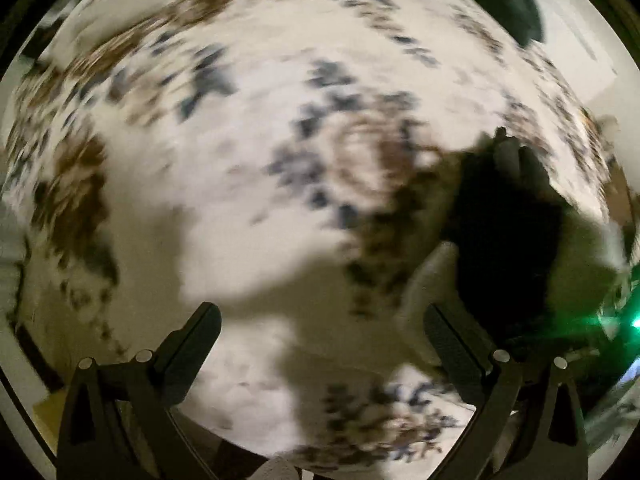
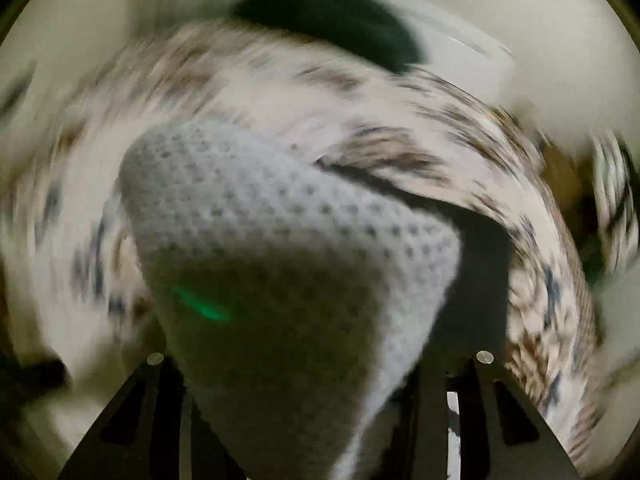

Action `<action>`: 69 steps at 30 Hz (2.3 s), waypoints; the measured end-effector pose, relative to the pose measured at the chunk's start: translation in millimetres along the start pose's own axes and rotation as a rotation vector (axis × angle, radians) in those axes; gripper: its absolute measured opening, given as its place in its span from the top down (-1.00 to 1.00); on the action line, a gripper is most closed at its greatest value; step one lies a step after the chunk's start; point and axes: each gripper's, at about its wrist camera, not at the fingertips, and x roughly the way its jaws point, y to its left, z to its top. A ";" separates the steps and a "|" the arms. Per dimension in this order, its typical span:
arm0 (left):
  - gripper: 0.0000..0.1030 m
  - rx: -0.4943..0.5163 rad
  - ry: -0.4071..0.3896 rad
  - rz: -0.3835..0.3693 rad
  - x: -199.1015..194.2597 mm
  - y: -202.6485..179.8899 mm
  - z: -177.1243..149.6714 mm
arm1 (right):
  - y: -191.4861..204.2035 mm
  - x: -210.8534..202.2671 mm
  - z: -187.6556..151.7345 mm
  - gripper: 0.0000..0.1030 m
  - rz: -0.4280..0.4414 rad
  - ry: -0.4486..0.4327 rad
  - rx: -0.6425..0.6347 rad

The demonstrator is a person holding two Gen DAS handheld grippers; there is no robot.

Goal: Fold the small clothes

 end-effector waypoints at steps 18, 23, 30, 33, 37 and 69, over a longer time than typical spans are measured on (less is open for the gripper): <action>-1.00 -0.230 -0.009 -0.287 -20.7 -12.2 -34.8 | -186.9 17.7 2.9 -0.83 0.811 0.285 0.579; -1.00 -0.294 -0.036 -0.357 -8.6 -78.0 -34.5 | -266.5 72.8 12.6 -0.83 0.692 0.303 0.613; -1.00 -0.441 -0.029 -0.223 58.2 -85.3 -41.1 | -318.5 148.2 31.9 -0.83 0.688 0.382 0.526; -1.00 -0.530 -0.041 -0.320 66.5 -62.2 -56.6 | -317.2 193.4 42.4 -1.00 0.777 0.444 0.495; -1.00 -0.527 -0.071 -0.343 55.7 -72.2 -73.5 | -296.3 255.5 38.6 -1.00 0.890 0.541 0.505; -0.44 0.127 0.164 -0.440 75.6 -143.5 57.6 | -313.8 138.4 -161.7 -0.07 0.928 0.677 0.923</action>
